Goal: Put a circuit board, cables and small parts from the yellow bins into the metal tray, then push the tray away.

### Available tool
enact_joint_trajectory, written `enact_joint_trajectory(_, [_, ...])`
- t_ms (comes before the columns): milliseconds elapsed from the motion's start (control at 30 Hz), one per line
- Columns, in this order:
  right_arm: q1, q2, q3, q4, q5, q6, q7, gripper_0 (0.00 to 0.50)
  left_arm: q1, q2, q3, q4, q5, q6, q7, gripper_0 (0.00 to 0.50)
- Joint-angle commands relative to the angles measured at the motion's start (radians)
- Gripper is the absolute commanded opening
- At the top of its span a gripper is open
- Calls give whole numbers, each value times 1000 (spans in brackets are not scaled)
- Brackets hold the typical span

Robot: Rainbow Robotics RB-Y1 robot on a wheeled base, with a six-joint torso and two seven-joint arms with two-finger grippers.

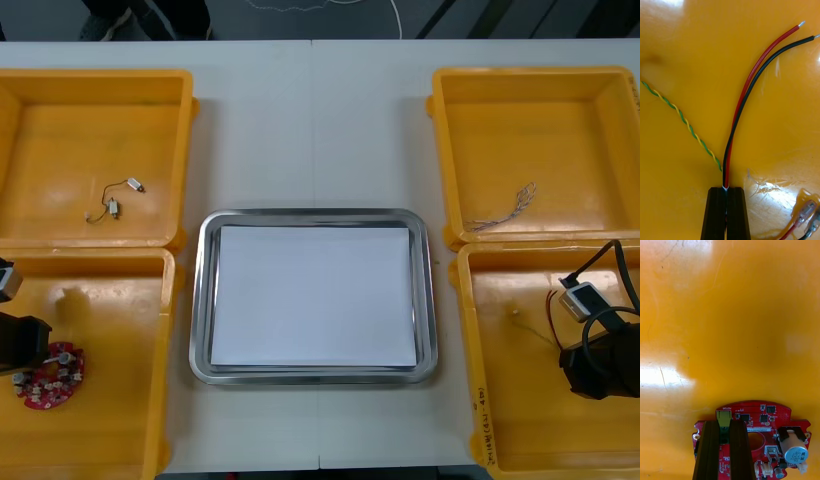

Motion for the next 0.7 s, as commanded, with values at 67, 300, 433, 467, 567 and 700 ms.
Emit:
enact_joint_trajectory(67, [-22,10,1,23,-96,24,9,0,31,41,-4,-33,7,-12,-71,0])
enact_joint_trajectory(300, [-85,8,-85,-54,-94,193,-40,0,31,41,36,-103,13,22,-66,0])
enact_joint_trajectory(433, [-108,1,-102,-112,-94,266,-111,0,31,43,78,-157,21,69,-64,0])
enact_joint_trajectory(467, [-116,-4,-104,-133,-96,289,-137,0,31,43,93,-175,27,83,-64,0])
enact_joint_trajectory(567, [-131,-18,-105,-184,-99,334,-212,0,31,43,130,-221,38,126,-63,0])
enact_joint_trajectory(700, [-159,-32,-105,-235,-128,385,-326,0,26,43,182,-275,62,181,-57,0])
